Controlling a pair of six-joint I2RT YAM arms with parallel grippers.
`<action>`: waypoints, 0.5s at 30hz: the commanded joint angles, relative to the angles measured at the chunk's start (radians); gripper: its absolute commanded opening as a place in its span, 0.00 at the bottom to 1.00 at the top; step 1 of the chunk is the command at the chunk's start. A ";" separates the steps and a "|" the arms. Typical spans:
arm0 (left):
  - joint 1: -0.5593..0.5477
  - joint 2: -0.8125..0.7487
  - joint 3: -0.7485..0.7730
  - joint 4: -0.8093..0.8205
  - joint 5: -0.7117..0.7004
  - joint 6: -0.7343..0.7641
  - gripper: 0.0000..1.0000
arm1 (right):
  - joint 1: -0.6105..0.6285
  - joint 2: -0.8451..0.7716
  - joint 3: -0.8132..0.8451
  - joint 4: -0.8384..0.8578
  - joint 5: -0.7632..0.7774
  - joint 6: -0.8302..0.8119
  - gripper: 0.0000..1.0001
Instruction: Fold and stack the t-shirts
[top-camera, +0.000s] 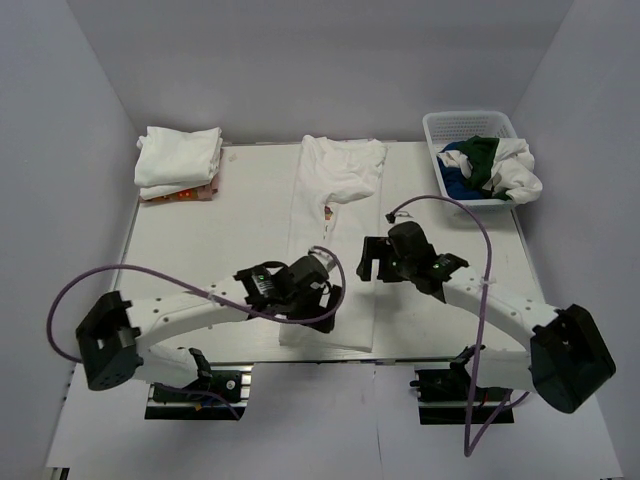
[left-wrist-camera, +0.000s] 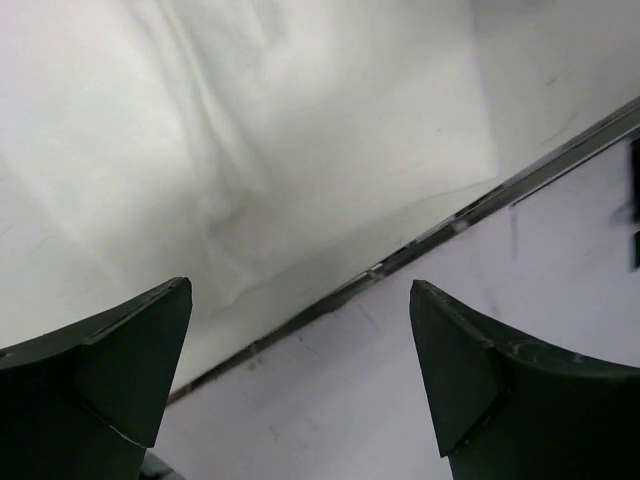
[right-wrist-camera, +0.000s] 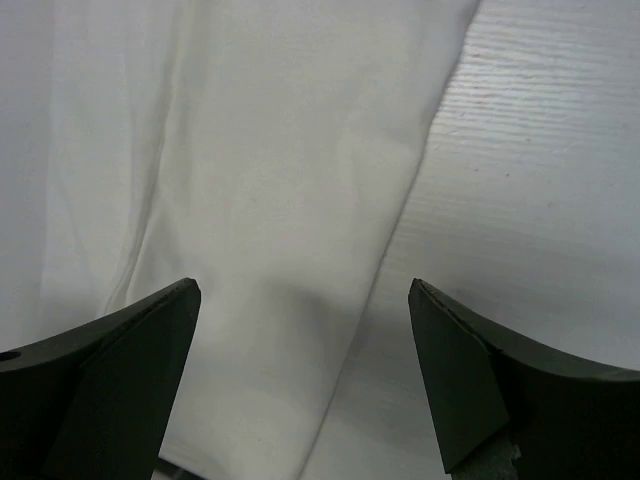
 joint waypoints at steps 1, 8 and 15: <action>0.015 -0.135 0.061 -0.185 -0.151 -0.157 1.00 | 0.017 -0.091 -0.037 -0.059 -0.108 -0.015 0.90; 0.079 -0.159 -0.091 -0.289 -0.242 -0.365 1.00 | 0.102 -0.139 -0.106 -0.134 -0.275 -0.064 0.90; 0.135 -0.160 -0.220 -0.148 -0.145 -0.353 1.00 | 0.244 -0.125 -0.164 -0.214 -0.300 -0.020 0.90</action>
